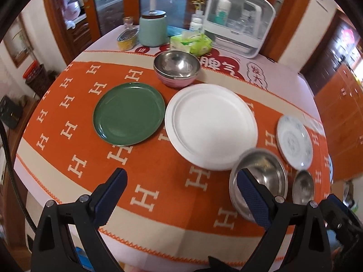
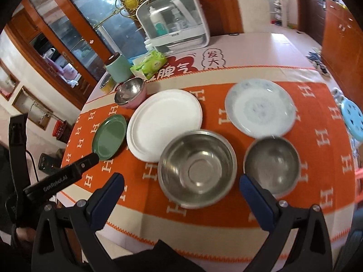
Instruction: Organize plates and bowls
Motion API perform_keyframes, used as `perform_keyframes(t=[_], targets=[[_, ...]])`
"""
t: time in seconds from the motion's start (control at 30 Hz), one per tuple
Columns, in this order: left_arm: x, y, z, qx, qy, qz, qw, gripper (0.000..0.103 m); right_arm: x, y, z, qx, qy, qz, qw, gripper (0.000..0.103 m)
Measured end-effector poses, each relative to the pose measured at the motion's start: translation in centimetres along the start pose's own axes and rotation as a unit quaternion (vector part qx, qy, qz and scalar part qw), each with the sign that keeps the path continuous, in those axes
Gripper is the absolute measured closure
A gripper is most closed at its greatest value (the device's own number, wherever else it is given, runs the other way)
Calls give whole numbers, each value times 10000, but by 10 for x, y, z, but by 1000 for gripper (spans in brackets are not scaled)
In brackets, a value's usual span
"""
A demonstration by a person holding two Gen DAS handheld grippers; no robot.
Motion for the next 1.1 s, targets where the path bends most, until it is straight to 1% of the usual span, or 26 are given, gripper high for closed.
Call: perform_keyframes(t=[0.13, 0.23, 0.33, 0.53, 0.67, 0.73, 0.77, 0.87, 0.97, 1.1], targets=[[7, 1, -19, 78, 71, 170, 9998, 6, 28, -8, -23, 142, 39, 5, 9999, 1], [13, 1, -35, 51, 150, 303, 9994, 6, 45, -13, -40, 233, 44, 5, 9997, 1], [19, 3, -52, 30, 221, 435, 9988, 6, 58, -18, -63, 280, 148, -3, 9995, 1], [26, 9, -94, 91, 507, 662, 9965, 6, 69, -28, -106, 300, 421, 76, 9986, 1], [24, 12, -123, 33, 759, 773, 9941, 6, 74, -34, -135, 261, 673, 95, 9973, 2], [22, 14, -136, 19, 909, 851, 9922, 7, 75, -35, -148, 306, 847, 110, 9959, 7], [21, 15, -141, -6, 968, 880, 9914, 9, 75, -35, -154, 322, 937, 125, 9950, 8], [20, 16, -156, -97, 1130, 893, 9895, 11, 75, -36, -170, 295, 1109, 203, 9932, 11], [19, 16, -170, -45, 1261, 865, 9882, 14, 75, -38, -184, 288, 1270, 231, 9912, 19], [18, 16, -181, -111, 1368, 956, 9859, 22, 72, -42, -200, 290, 1479, 253, 9882, 33]])
Point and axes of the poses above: each gripper's, at about its wrist camera, not at the fingertips, and z roughly against the way its jaws point, y to its left, x to its top, the point moved 5 cm from there along -z, roughly the way its jaws point
